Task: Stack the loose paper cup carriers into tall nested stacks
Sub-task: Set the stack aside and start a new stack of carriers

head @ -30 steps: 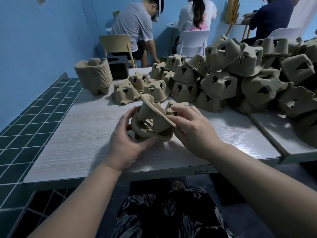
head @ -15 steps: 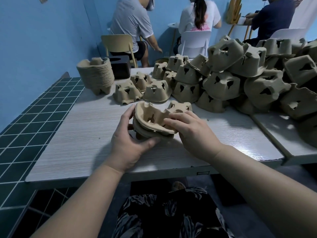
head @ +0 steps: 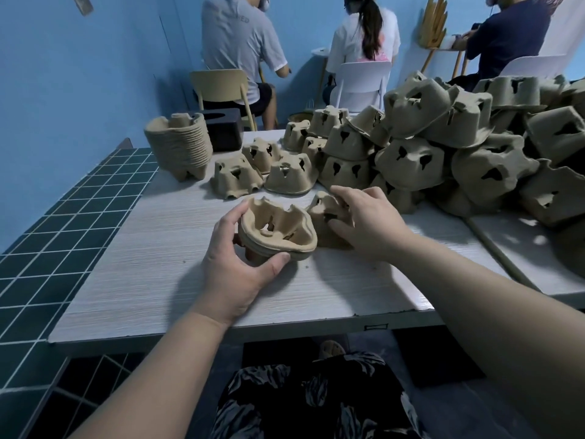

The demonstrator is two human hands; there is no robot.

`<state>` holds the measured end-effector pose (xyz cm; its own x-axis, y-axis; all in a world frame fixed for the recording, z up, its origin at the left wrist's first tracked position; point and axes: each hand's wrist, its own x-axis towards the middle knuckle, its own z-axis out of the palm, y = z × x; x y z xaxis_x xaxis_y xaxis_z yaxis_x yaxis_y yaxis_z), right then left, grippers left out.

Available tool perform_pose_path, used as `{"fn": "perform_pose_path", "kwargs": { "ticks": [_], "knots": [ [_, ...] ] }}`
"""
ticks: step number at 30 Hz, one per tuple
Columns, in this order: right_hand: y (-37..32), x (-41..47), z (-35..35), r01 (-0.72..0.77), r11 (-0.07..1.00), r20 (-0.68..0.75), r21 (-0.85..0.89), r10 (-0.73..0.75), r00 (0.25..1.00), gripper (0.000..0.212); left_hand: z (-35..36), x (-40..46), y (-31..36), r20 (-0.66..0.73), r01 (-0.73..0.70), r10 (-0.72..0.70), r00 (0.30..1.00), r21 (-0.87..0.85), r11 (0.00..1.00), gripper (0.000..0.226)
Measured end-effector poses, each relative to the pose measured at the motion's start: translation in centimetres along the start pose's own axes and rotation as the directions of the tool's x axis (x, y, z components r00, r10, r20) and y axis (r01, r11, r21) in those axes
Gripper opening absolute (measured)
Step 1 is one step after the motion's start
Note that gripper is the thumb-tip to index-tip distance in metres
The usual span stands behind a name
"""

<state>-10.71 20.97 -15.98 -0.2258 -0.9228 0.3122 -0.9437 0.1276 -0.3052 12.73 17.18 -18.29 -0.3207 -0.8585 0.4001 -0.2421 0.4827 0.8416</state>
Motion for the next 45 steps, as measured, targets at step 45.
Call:
{"fn": "perform_pose_path", "kwargs": {
  "ticks": [45],
  "knots": [
    [-3.0, -2.7, -2.3, 0.028, 0.991, -0.478, 0.132, 0.039, 0.877, 0.016, 0.1, 0.1, -0.1, -0.083, 0.026, -0.024, 0.996, 0.024, 0.999, 0.084]
  ]
}}
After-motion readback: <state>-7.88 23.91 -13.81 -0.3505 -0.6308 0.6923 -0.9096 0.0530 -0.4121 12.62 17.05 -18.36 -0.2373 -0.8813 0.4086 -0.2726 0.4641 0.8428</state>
